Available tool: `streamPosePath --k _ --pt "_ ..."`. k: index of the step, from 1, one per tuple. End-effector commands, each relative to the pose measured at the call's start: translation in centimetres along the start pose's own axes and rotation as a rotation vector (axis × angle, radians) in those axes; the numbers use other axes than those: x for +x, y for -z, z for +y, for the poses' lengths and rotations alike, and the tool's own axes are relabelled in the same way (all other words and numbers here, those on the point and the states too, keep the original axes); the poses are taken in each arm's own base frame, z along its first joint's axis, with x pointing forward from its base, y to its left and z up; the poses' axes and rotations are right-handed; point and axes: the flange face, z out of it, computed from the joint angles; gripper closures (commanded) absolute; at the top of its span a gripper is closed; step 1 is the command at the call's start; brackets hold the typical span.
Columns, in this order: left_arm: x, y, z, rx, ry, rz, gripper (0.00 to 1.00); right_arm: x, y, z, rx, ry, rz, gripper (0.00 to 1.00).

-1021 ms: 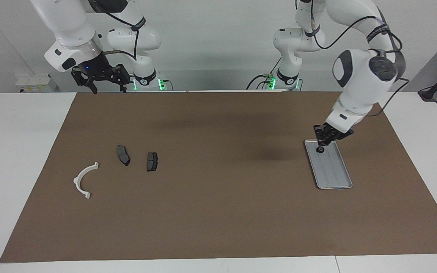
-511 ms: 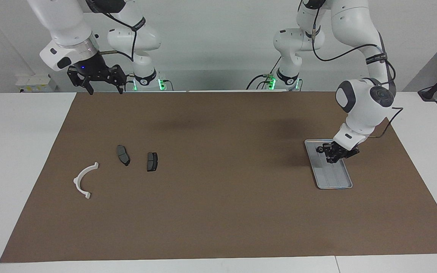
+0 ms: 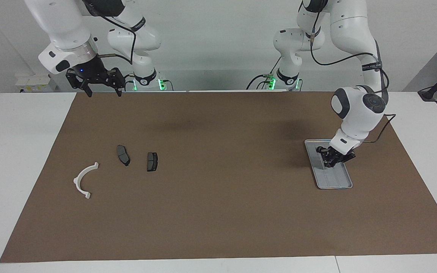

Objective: Pick bearing gear from pile to tray

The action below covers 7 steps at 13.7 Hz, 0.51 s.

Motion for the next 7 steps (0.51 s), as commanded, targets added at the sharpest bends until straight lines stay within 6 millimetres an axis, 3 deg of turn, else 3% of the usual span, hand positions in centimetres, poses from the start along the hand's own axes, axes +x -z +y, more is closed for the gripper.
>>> streamPosePath --k 1,7 --pt "-0.6 -1.3 -0.1 -0.005 -0.008 0.017 1.00 -0.2 0.7 -0.1 -0.020 -0.006 0.024 0.00" --pt "-1.5 -2.4 -0.1 -0.005 -0.029 0.009 1.00 -0.3 0.9 -0.1 -0.042 -0.009 0.034 0.00"
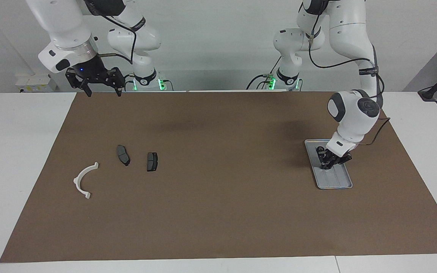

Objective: Pick bearing gear from pile to tray

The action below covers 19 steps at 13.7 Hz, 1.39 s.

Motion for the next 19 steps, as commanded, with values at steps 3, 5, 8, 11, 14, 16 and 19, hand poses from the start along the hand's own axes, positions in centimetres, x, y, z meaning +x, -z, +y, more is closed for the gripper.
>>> streamPosePath --k 3,5,8,11,14,16,19 --pt "-0.8 -0.6 0.0 -0.006 -0.019 0.012 0.68 -0.1 0.4 0.0 -0.020 -0.012 0.023 0.00" --pt "-0.4 -0.3 0.2 -0.006 -0.021 0.016 0.09 -0.1 0.5 0.0 -0.020 -0.012 0.024 0.00" --pt "0.6 1.5 -0.1 -0.009 -0.020 0.012 0.00 -0.1 0.5 0.0 -0.020 -0.012 0.024 0.00" --pt "1.3 3.2 -0.1 -0.006 -0.014 0.029 0.00 -0.1 0.5 0.2 -0.016 -0.015 0.025 0.00" --pt "1.0 8.2 0.9 -0.010 0.034 0.049 0.00 -0.1 0.5 0.5 -0.014 -0.018 0.027 0.00" --pt "-0.2 13.6 1.3 -0.016 0.053 0.050 0.00 -0.1 0.5 0.4 -0.014 -0.015 0.027 0.00" --pt "-2.4 21.6 2.7 -0.023 0.118 0.049 0.00 -0.2 0.6 0.1 -0.013 -0.009 0.027 0.00"
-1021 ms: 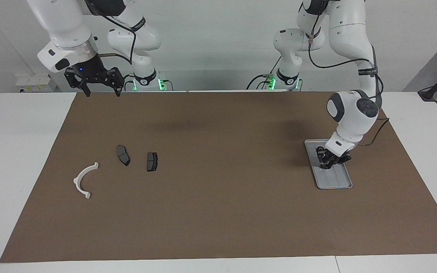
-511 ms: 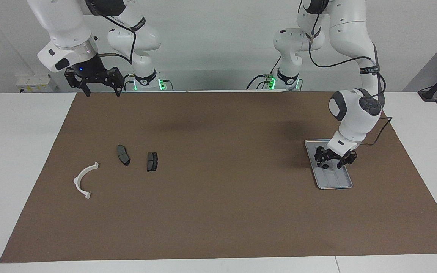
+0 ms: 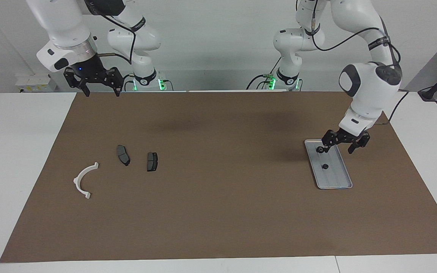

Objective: Pick bearing gear from pile to tray

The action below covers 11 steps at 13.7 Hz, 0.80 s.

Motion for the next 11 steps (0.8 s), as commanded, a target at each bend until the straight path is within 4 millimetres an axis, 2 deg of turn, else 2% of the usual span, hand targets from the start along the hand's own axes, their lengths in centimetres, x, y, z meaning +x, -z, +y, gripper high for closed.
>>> streamPosePath --k 1,3,6,7,11 --pt "-3.1 7.3 1.5 -0.014 0.037 -0.040 0.00 -0.2 0.4 -0.1 -0.010 -0.008 0.020 0.00" --pt "-4.6 12.4 3.3 -0.015 0.068 -0.102 0.00 -0.2 0.5 0.0 -0.010 -0.008 0.022 0.00" --pt "-4.9 17.5 5.5 -0.008 0.095 -0.133 0.00 -0.2 0.4 0.1 -0.008 -0.010 0.022 0.00" --pt "-4.8 18.7 5.8 -0.008 0.089 -0.136 0.00 -0.2 0.4 0.1 -0.010 -0.010 0.020 0.00" --pt "-3.8 20.3 6.1 -0.012 0.076 -0.163 0.00 -0.2 0.4 0.2 -0.009 -0.012 0.022 0.00"
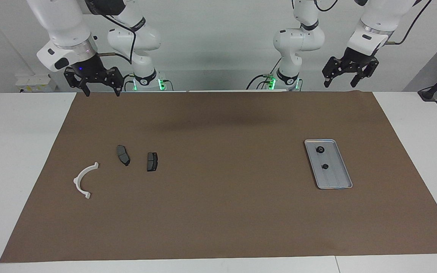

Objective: Pick bearing gear from pile to tray

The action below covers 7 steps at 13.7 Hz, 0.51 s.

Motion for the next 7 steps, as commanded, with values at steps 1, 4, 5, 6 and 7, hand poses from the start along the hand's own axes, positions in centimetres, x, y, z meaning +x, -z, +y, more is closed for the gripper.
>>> streamPosePath --k 1,4,5,6,7 --pt "1.9 1.2 0.2 -0.013 0.006 -0.029 0.00 -0.2 0.4 0.2 -0.009 -0.012 0.019 0.00" --pt "2.3 1.1 0.0 -0.013 0.007 -0.021 0.00 -0.2 0.4 0.1 -0.009 -0.011 0.020 0.00" --pt "2.4 1.0 0.0 -0.011 0.008 -0.021 0.00 -0.2 0.4 0.1 -0.009 -0.011 0.020 0.00" --pt "2.6 0.6 0.0 -0.010 0.006 -0.027 0.00 -0.2 0.4 0.1 -0.010 -0.011 0.019 0.00" --pt "2.8 0.3 0.0 -0.010 0.006 -0.036 0.00 -0.2 0.4 0.2 -0.009 -0.012 0.019 0.00"
